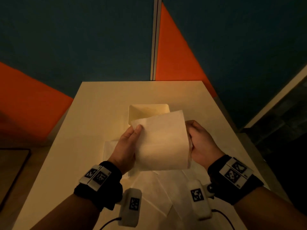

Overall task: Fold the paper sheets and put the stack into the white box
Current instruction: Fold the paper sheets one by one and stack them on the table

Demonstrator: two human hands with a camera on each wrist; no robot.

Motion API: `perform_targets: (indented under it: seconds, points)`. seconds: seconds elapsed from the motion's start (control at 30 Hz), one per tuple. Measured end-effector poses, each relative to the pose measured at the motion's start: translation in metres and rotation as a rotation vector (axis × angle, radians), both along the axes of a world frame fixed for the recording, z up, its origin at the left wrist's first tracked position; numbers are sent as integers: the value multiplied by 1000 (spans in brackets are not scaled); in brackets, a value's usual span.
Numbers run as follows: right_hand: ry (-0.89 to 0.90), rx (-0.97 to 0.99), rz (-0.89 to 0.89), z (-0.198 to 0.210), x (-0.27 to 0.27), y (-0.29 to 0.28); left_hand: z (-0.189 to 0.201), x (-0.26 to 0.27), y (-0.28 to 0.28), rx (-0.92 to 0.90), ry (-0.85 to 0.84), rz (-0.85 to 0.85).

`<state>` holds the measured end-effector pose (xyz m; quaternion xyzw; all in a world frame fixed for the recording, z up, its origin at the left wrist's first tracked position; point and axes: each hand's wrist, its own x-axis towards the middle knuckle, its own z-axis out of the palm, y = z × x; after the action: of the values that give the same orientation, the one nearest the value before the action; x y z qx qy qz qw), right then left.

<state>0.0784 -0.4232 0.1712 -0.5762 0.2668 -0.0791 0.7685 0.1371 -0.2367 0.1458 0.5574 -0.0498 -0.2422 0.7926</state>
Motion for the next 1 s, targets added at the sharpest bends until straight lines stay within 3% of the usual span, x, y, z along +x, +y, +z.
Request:
perform_targets:
  seconds: [0.1,0.27,0.5,0.67,1.0]
  points:
    - [37,-53,13,3,0,7,-1,-4,-2,46,10,-61]
    - [-67,-78,80,7,-6,9,4,0,-2,19,39,-23]
    - [-78,-33,199,8,-11,7,9,4,-1,-5,41,44]
    - [-99,51,227,5,-15,3,13,3,1,-20,-8,-5]
    - [-161,-46,150,4,-7,8,11,-6,-1,85,-95,-132]
